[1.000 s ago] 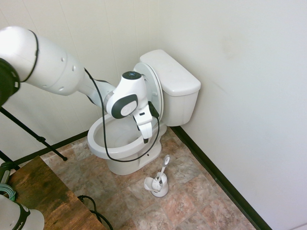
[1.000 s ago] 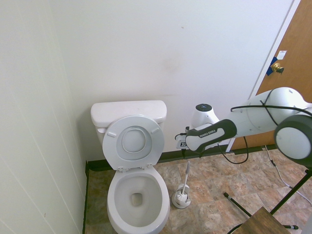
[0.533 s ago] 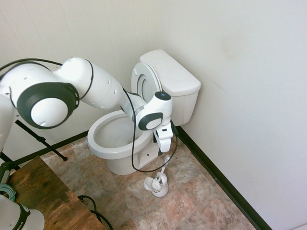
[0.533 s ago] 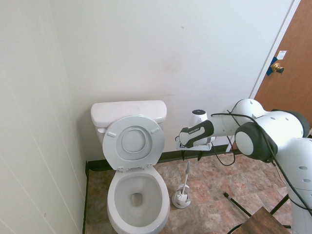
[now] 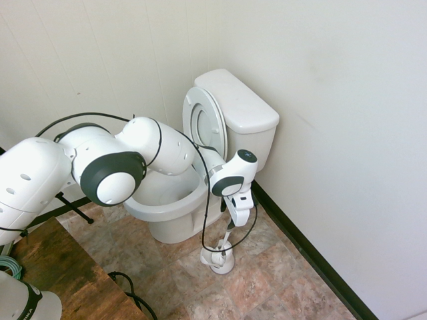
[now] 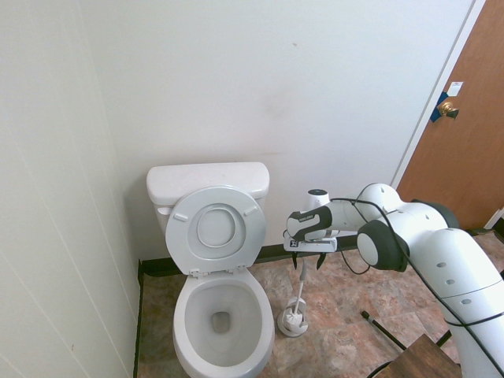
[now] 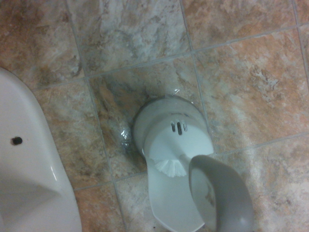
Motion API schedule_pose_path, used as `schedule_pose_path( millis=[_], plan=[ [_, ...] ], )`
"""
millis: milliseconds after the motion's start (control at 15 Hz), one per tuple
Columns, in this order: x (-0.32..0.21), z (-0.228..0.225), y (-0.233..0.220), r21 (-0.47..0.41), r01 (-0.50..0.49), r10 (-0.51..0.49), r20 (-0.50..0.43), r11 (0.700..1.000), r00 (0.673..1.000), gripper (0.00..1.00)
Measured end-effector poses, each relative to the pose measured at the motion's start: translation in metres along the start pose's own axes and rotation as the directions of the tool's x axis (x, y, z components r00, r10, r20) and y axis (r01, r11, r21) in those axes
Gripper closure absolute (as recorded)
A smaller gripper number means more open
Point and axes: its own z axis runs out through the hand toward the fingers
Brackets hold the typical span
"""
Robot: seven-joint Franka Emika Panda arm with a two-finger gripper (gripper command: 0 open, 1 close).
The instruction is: Clean the toilet
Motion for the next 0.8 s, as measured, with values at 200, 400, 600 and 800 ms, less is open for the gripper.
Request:
schedule_pose_path(
  millis=[200, 400, 600, 800],
  plan=[
    [0.01, 0.018, -0.009, -0.006, -0.001, 0.001, 0.013, 1.0, 1.0, 0.0],
    [0.015, 0.023, -0.017, -0.007, 0.004, -0.004, 0.018, 1.0, 1.0, 1.0],
    [0.015, 0.022, -0.023, -0.01, 0.011, -0.01, 0.022, 1.0, 1.0, 1.0],
    [0.017, 0.025, -0.025, -0.011, 0.012, -0.011, 0.025, 1.0, 1.0, 1.0]
  ],
)
